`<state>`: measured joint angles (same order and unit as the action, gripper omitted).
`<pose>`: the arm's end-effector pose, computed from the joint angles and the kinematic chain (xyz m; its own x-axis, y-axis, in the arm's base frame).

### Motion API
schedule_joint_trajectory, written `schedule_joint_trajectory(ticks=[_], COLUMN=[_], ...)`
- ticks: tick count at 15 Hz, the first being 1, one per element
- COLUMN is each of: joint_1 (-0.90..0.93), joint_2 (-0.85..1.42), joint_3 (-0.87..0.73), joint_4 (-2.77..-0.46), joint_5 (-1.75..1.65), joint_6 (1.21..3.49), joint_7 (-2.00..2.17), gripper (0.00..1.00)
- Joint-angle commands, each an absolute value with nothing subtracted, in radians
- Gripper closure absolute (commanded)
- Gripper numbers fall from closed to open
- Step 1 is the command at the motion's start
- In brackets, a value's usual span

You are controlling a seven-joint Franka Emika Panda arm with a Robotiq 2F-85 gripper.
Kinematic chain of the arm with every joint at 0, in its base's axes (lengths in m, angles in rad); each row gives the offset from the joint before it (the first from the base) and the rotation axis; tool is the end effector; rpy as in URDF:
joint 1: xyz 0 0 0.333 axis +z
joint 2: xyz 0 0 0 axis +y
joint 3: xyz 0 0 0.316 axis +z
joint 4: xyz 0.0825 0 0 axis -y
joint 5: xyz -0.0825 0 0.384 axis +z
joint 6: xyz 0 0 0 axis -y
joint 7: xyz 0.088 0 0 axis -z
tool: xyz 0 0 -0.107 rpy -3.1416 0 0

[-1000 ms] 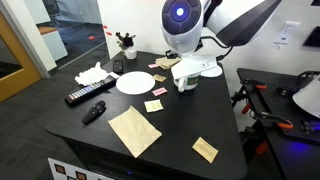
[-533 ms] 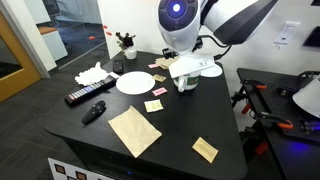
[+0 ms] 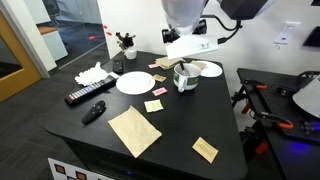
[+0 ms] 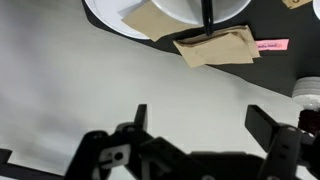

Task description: Put the black pen inside the white mug

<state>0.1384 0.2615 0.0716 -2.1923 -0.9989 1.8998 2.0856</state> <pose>0.5146 0.0473 0.2557 0.3259 -0.5639 0.7588 -0.9451 -0.1736 0.2769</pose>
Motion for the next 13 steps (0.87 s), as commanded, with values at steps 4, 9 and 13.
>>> schedule_joint_trajectory(ticks=[4, 9, 13], joint_1=[0.147, 0.145, 0.140], joint_2=[0.050, -0.048, -0.019], joint_3=[0.106, 0.125, 0.129], joint_4=[-2.283, -2.334, -2.312], joint_5=[-0.957, -0.962, -0.975], joint_6=[1.835, 1.859, 1.853], joint_7=[2.060, 2.016, 2.041], gripper=[0.00, 0.00, 0.00])
